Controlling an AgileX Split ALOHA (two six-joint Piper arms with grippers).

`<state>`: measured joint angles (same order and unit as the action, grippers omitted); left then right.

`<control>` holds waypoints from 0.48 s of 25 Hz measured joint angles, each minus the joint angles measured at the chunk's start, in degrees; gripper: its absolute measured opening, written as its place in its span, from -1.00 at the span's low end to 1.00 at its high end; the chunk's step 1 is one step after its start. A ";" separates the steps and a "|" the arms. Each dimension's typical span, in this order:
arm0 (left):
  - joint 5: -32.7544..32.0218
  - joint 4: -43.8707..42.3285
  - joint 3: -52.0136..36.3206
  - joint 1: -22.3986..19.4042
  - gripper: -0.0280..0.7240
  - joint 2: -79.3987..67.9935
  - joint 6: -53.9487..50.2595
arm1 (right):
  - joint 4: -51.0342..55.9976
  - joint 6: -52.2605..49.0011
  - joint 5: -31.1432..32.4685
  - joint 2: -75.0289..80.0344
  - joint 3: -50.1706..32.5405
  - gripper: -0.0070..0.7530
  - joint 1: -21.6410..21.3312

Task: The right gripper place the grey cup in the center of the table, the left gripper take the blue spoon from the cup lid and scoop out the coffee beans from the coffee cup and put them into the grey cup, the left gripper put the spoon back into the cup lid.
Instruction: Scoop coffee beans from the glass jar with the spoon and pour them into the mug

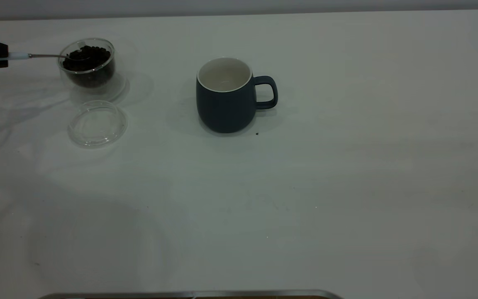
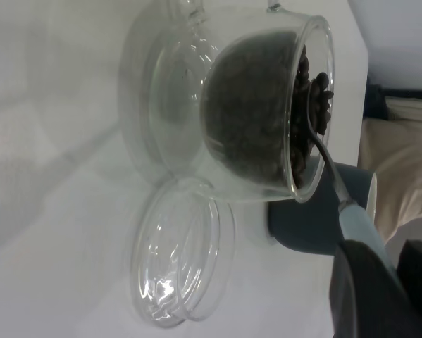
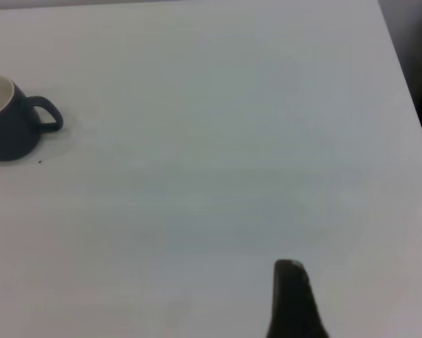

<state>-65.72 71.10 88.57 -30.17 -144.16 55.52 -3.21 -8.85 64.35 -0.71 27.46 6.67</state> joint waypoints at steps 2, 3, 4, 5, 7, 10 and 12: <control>0.00 0.00 0.00 0.00 -0.57 0.00 -0.14 | 0.00 0.00 0.00 0.00 0.00 0.42 0.00; 0.00 0.00 0.00 0.00 -0.57 0.00 -0.20 | 0.00 0.00 0.00 0.00 0.00 0.42 0.00; 0.00 0.13 0.00 0.00 -0.57 0.00 -0.25 | 0.00 0.00 0.00 0.00 0.00 0.42 0.00; 0.00 0.26 0.00 0.00 -0.57 0.05 -0.25 | 0.00 0.00 0.00 0.00 0.00 0.42 0.00; 0.00 0.26 0.00 0.00 -0.57 0.22 -0.31 | 0.00 0.00 0.00 0.00 0.00 0.42 0.00; 0.00 0.26 0.00 0.00 -0.57 0.81 -0.36 | 0.00 0.00 0.00 0.00 0.00 0.42 0.00; 0.00 0.19 0.00 0.00 -0.57 1.47 -0.41 | 0.00 0.00 0.00 0.00 0.00 0.42 0.00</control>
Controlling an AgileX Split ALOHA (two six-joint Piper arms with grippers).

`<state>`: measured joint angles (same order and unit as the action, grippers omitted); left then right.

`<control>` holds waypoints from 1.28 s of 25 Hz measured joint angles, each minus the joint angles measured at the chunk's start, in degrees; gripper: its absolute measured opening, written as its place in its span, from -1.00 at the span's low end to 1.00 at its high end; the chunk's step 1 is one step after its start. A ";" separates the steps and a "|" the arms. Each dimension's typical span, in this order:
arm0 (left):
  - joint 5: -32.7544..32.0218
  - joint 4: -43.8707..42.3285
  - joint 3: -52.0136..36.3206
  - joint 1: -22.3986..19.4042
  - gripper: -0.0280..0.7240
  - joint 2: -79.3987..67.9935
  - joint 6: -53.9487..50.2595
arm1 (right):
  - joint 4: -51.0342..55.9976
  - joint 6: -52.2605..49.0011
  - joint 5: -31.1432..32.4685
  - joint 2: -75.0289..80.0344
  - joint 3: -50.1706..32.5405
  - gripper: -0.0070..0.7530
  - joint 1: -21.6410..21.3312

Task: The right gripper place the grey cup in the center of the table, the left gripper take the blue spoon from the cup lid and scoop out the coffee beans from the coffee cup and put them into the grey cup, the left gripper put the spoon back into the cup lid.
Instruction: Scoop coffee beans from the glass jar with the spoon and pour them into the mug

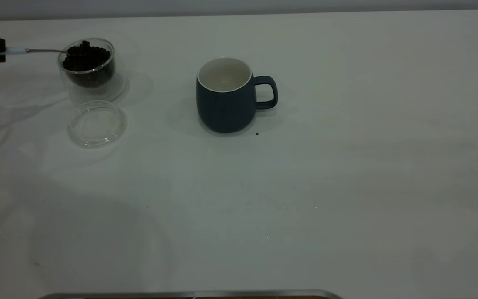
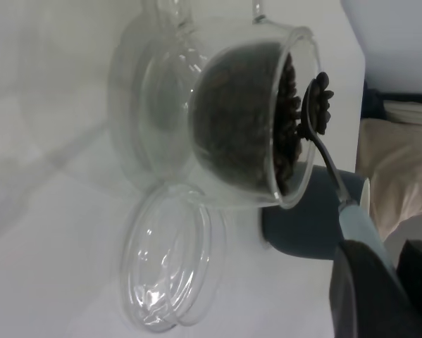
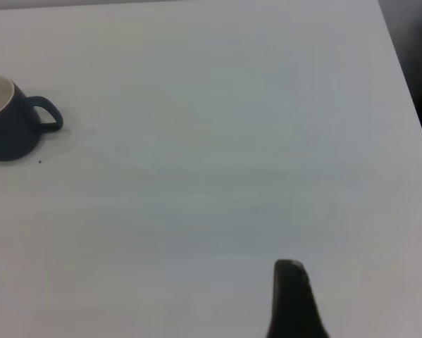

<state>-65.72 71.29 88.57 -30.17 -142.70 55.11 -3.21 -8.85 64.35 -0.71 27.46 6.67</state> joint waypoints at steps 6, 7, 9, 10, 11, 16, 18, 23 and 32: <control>-0.17 -0.37 0.06 0.32 -0.57 0.45 -1.14 | 0.00 0.00 0.00 0.00 0.00 0.42 0.00; -0.17 -0.73 0.06 0.56 -0.57 0.45 -1.20 | 0.00 0.00 0.00 0.00 0.00 0.42 0.00; -0.23 -1.56 0.06 1.37 -0.57 0.45 -1.20 | 0.00 0.00 0.00 0.00 0.00 0.42 0.00; -0.23 -2.12 0.06 1.71 -0.57 0.45 -1.20 | 0.00 0.00 0.00 0.00 0.00 0.42 0.00; -0.28 -2.45 0.06 2.08 -0.57 0.45 -1.20 | 0.00 0.00 0.00 0.00 0.00 0.42 0.00; -0.28 -1.57 0.06 2.75 -0.57 0.45 -1.14 | 0.00 0.00 0.00 0.00 0.00 0.42 0.00; -0.28 -1.33 0.06 2.75 -0.57 0.45 -1.14 | 0.00 0.00 0.00 0.00 0.00 0.42 0.00; -0.28 -1.31 0.06 3.60 -0.57 0.45 -1.20 | 0.00 0.00 0.00 0.00 0.00 0.42 0.00; -0.28 -0.07 0.06 9.52 -0.57 0.45 -1.18 | 0.00 0.00 0.00 0.00 0.00 0.42 0.00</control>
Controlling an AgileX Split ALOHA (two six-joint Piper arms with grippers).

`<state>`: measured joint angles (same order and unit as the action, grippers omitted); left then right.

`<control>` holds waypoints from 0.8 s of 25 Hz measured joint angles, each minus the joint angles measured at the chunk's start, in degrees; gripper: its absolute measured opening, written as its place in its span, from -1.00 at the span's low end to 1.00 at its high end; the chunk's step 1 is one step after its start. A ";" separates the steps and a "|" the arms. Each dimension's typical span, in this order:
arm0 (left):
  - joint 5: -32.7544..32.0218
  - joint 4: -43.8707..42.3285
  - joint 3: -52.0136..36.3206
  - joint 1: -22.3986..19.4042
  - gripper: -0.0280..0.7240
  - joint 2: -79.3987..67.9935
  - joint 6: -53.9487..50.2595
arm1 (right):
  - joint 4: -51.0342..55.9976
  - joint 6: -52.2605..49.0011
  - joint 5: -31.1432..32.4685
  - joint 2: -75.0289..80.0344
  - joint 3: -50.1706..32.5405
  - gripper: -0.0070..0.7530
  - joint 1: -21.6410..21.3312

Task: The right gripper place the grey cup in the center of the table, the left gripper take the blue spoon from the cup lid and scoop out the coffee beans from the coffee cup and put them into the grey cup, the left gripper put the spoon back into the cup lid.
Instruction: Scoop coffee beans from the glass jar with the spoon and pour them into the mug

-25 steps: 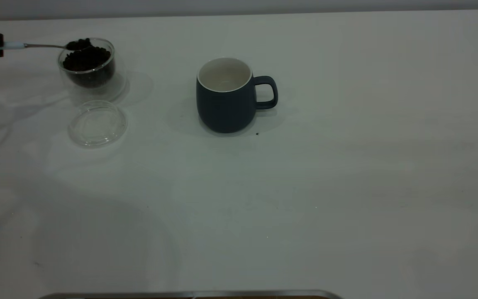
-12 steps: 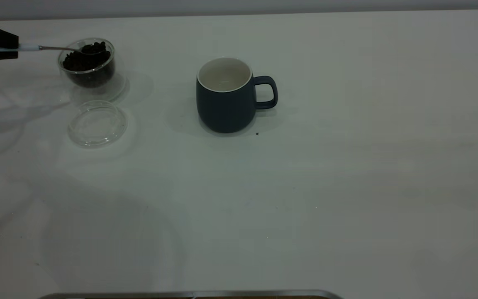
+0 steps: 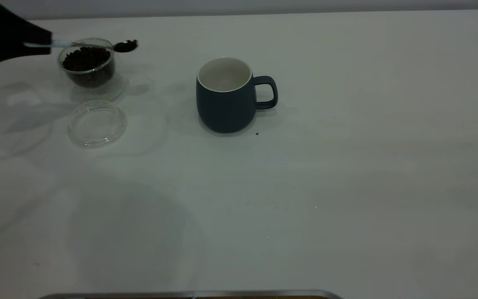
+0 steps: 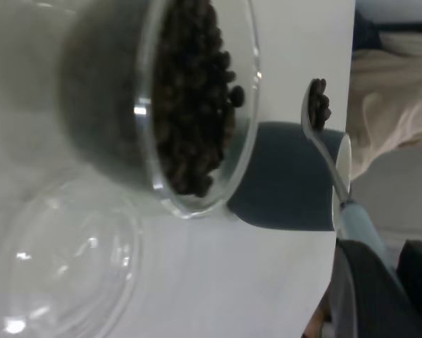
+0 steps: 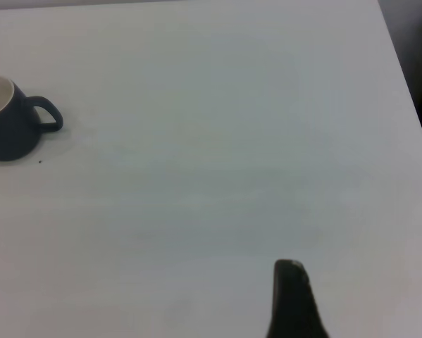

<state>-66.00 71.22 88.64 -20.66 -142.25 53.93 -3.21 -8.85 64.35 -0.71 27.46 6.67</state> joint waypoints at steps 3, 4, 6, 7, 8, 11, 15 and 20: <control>0.00 0.07 0.00 2.60 -0.57 0.00 -0.05 | 0.00 0.00 0.00 0.00 0.00 0.42 0.00; 0.00 0.07 0.00 3.55 -0.57 0.00 -0.05 | 0.00 0.00 0.00 0.00 0.00 0.42 0.00; 0.00 0.14 0.00 5.38 -0.57 0.00 -0.05 | 0.00 0.00 0.00 0.00 0.00 0.42 0.00; 0.00 0.45 0.00 6.13 -0.57 0.00 -0.11 | 0.00 0.00 0.00 0.00 0.00 0.42 0.00; 0.00 0.89 0.00 7.00 -0.57 0.00 -0.11 | 0.00 0.00 0.00 0.00 0.00 0.42 0.00; 0.00 2.52 0.00 9.39 -0.57 0.00 -0.11 | 0.00 0.00 0.00 0.00 0.00 0.42 0.00; 0.00 2.72 0.00 12.28 -0.57 0.00 -0.11 | 0.00 0.00 0.00 0.00 0.00 0.42 0.00; 0.00 2.72 0.00 14.89 -0.57 0.00 -0.11 | 0.00 0.00 0.00 0.00 0.00 0.42 0.00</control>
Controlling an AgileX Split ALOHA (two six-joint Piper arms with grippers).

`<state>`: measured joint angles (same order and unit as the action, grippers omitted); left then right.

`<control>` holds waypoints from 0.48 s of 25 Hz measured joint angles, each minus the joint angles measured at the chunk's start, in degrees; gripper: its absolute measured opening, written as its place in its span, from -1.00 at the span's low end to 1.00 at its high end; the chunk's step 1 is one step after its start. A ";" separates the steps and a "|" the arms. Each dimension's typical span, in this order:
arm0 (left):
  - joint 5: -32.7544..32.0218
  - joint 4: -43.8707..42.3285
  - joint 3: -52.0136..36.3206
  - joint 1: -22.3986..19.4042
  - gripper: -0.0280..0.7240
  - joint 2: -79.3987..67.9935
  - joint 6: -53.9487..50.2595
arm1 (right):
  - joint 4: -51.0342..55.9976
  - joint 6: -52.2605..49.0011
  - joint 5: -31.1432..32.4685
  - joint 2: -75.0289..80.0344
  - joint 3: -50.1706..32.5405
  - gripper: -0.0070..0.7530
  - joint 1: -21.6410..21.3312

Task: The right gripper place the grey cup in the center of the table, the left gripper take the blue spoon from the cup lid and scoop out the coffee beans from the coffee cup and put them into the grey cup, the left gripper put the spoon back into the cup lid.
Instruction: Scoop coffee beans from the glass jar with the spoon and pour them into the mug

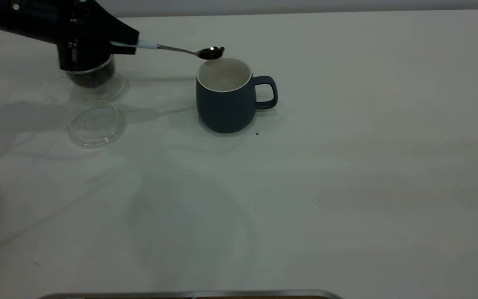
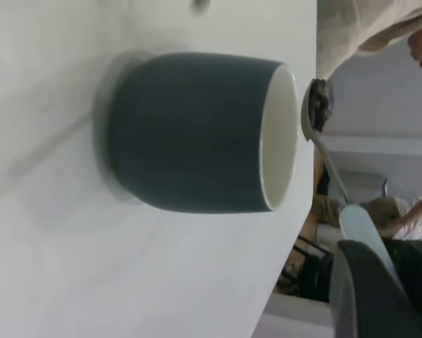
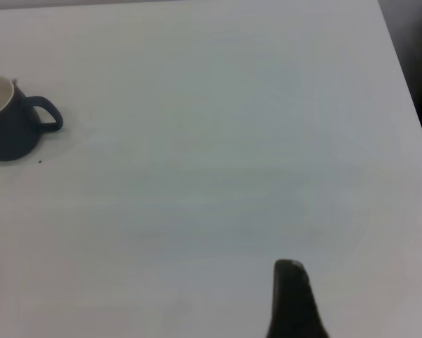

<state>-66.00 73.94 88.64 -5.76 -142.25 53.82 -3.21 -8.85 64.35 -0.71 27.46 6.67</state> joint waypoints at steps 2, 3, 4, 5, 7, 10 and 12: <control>0.00 -0.05 0.00 0.61 -0.57 0.00 0.22 | 0.00 0.00 0.00 0.00 0.00 0.42 0.00; 0.00 -0.11 0.00 0.84 -0.57 0.00 0.67 | 0.00 0.00 0.00 0.00 0.00 0.42 0.00; 0.00 -0.30 0.00 1.01 -0.57 0.00 1.48 | 0.00 0.00 0.00 0.00 0.00 0.42 0.00; 0.00 -0.44 0.00 1.09 -0.57 0.00 2.48 | 0.00 0.00 0.00 0.00 0.00 0.42 0.00; 0.00 -0.59 0.00 1.14 -0.57 0.00 4.72 | 0.00 0.00 0.00 0.00 0.00 0.42 0.00; 0.00 -0.92 0.00 1.14 -0.57 0.00 9.64 | 0.00 0.00 0.00 0.00 0.00 0.42 0.00; 0.00 -0.94 0.00 1.14 -0.57 0.00 12.82 | 0.00 0.00 0.00 0.00 0.00 0.42 0.00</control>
<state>-66.00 73.00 88.64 -4.62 -142.25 66.64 -3.21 -8.85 64.35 -0.71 27.46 6.67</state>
